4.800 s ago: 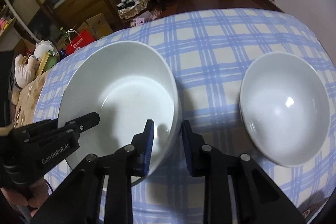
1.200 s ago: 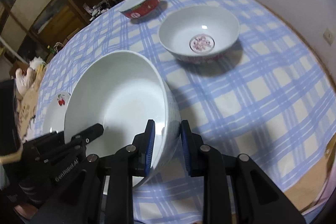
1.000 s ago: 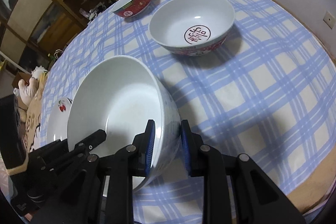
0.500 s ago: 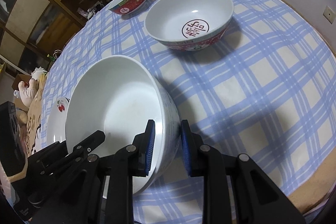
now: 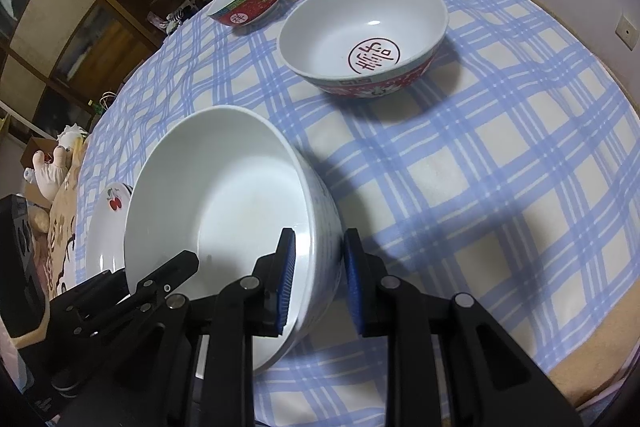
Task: Organize plates and bowls
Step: 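Lift and carry the large white bowl with both tools across the cloth, then lower the large white bowl onto the cloth and open both tools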
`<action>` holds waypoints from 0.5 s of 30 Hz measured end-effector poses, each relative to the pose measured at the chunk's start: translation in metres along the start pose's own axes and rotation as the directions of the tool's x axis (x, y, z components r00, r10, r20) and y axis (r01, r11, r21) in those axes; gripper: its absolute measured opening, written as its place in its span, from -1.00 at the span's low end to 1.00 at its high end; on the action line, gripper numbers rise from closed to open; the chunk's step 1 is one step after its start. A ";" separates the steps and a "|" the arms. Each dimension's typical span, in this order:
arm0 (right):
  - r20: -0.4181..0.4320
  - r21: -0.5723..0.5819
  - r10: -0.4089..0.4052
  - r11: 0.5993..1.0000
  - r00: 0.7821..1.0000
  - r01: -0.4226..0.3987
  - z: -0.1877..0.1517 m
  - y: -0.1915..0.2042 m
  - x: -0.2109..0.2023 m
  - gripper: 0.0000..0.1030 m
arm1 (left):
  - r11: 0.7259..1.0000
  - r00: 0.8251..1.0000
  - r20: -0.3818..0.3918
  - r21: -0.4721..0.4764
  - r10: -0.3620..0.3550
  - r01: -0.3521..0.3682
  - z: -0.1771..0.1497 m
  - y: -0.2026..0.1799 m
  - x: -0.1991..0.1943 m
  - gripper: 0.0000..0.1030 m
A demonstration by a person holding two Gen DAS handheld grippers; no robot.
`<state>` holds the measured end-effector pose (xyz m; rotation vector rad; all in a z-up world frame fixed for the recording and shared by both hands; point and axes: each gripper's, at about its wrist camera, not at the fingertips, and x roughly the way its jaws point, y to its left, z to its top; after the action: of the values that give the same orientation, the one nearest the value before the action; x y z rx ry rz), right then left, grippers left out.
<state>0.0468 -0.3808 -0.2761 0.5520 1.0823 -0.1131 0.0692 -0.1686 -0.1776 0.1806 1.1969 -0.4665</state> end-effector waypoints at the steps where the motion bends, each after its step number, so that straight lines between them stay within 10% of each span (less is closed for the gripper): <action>1: 0.000 0.001 -0.001 1.000 1.000 0.001 0.000 0.000 0.000 -0.50 | 1.000 1.000 -0.001 -0.003 -0.003 0.003 0.000 0.000 -0.001 -0.57; 15: 0.070 0.007 0.007 1.000 0.998 -0.008 0.000 -0.001 -0.021 -0.50 | 0.999 0.997 0.064 0.006 0.032 -0.033 -0.002 0.005 -0.025 -0.50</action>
<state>0.0367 -0.3857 -0.2587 0.5547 1.0121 -0.1287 0.0626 -0.1566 -0.1556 0.1899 1.1284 -0.4449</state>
